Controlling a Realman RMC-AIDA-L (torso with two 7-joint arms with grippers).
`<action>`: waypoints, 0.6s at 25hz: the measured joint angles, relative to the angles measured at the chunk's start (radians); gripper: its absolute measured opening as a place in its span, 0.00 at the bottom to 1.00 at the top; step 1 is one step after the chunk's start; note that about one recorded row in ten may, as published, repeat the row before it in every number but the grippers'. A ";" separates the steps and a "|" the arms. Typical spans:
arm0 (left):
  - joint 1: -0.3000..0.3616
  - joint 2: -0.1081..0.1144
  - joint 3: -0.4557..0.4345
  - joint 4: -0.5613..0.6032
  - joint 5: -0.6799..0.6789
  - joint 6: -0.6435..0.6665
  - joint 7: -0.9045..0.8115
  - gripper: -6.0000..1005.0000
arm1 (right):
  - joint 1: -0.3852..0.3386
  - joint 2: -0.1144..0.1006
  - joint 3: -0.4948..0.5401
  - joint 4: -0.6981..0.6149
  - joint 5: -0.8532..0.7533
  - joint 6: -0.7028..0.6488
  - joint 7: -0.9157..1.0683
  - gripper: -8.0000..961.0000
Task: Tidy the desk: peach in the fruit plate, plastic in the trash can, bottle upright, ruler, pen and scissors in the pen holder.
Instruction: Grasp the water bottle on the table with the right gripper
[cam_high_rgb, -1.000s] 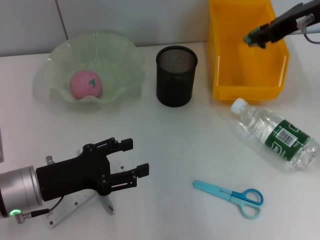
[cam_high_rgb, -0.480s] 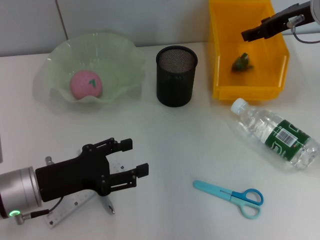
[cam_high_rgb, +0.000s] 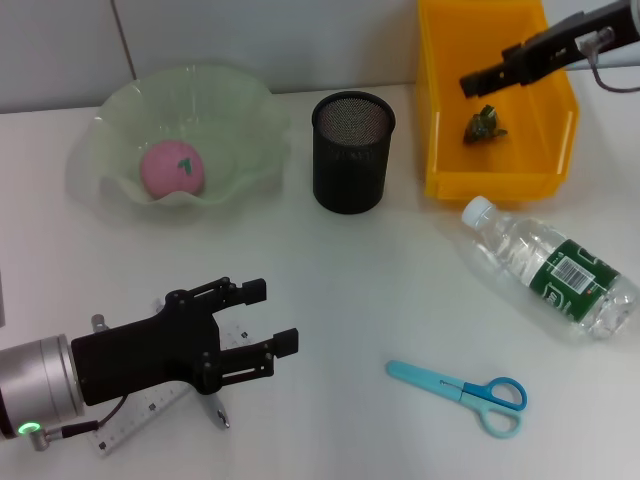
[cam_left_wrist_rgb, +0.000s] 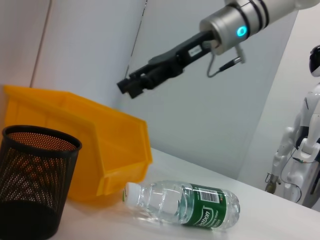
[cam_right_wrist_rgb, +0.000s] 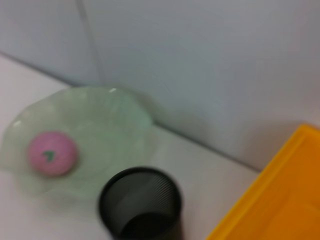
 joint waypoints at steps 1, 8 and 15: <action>0.000 0.000 0.000 0.000 0.000 0.001 0.000 0.80 | -0.002 -0.001 0.000 -0.021 -0.004 -0.043 0.011 0.80; -0.003 0.000 -0.004 0.000 0.000 0.009 -0.001 0.80 | -0.015 -0.003 0.002 -0.130 -0.112 -0.265 0.073 0.80; -0.006 0.003 -0.006 0.004 0.000 0.011 -0.013 0.80 | -0.011 -0.005 -0.006 -0.077 -0.240 -0.324 0.087 0.80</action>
